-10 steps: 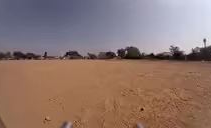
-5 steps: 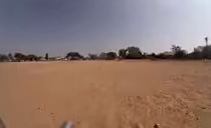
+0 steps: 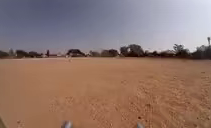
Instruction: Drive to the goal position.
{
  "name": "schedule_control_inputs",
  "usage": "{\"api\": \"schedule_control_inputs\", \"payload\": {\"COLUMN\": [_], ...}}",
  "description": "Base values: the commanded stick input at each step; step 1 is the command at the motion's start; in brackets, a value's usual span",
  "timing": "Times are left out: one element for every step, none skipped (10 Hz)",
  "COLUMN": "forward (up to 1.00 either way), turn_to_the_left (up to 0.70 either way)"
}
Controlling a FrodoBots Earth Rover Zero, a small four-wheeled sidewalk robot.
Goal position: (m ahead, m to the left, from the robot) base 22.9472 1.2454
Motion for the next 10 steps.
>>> {"api": "schedule_control_inputs", "payload": {"forward": [0.70, 0.70, 0.70, 0.70, 0.70, 0.70, 0.70, 0.70, 0.70, 0.70], "turn_to_the_left": [-0.19, -0.05, 0.00, 0.00, 0.00, 0.00, 0.00, 0.00, 0.00, 0.00]}}
